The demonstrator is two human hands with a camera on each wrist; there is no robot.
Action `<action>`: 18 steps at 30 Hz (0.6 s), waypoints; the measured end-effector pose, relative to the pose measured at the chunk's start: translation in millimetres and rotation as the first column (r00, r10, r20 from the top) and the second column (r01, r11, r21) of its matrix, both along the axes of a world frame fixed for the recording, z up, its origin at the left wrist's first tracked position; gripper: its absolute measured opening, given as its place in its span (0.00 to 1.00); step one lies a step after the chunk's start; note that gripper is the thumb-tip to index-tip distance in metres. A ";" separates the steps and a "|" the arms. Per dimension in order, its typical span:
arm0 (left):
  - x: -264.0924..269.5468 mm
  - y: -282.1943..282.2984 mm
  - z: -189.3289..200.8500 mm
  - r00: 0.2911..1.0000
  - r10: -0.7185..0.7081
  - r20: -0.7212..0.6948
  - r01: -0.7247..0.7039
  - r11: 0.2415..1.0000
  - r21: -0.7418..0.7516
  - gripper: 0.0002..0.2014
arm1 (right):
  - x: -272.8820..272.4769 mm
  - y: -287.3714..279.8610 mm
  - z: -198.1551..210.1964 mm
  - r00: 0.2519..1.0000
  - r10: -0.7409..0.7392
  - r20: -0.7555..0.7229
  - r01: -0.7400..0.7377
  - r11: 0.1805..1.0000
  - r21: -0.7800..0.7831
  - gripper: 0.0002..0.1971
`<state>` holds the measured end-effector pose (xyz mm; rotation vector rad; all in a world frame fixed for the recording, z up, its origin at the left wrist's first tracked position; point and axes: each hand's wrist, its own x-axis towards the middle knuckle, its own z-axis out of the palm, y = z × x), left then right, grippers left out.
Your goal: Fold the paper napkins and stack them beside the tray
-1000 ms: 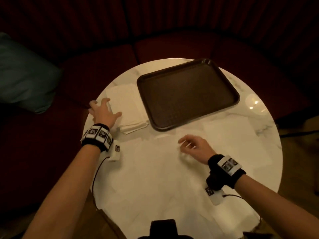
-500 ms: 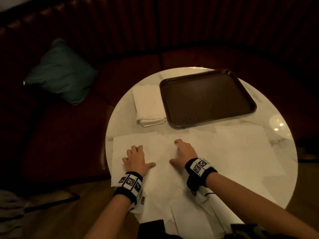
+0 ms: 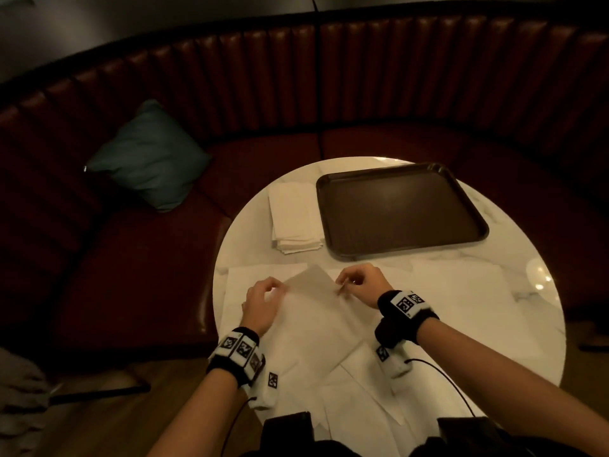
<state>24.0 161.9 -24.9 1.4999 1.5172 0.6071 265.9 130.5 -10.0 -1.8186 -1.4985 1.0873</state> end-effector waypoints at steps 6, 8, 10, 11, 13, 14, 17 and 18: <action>-7.2 6.7 29.3 0.929 0.150 0.339 -0.145 0.989 -0.038 0.16 | 17.1 -4.1 40.0 0.981 0.193 0.023 -0.194 0.975 0.108 0.20; -5.6 13.0 33.7 0.969 -0.059 0.238 0.044 0.997 0.069 0.07 | 21.1 -4.7 53.9 0.972 0.234 -0.015 -0.229 0.962 0.148 0.23; 2.5 18.2 39.5 0.934 -0.291 0.206 0.282 0.957 0.068 0.14 | 22.6 -1.9 63.4 0.962 0.249 -0.109 -0.225 0.955 0.193 0.23; 8.8 18.6 42.6 0.892 -0.386 0.237 0.389 0.921 0.033 0.19 | 23.1 0.5 65.9 0.955 0.245 -0.166 -0.207 0.954 0.219 0.22; 23.6 14.4 46.7 0.826 -0.465 0.320 0.509 0.858 -0.068 0.27 | 23.7 5.6 69.0 0.936 0.225 -0.270 -0.158 0.956 0.249 0.18; 30.5 12.3 46.5 0.816 -0.468 0.340 0.527 0.843 -0.104 0.29 | 24.0 7.9 70.2 0.930 0.210 -0.301 -0.134 0.958 0.255 0.18; 44.0 9.0 44.9 0.832 -0.432 0.348 0.484 0.872 -0.076 0.18 | 27.0 14.5 69.7 0.916 0.149 -0.372 -0.052 0.965 0.258 0.12; 46.3 9.9 45.9 0.850 -0.403 0.339 0.441 0.897 -0.041 0.14 | 28.1 16.6 68.9 0.919 0.102 -0.382 -0.002 0.967 0.253 0.09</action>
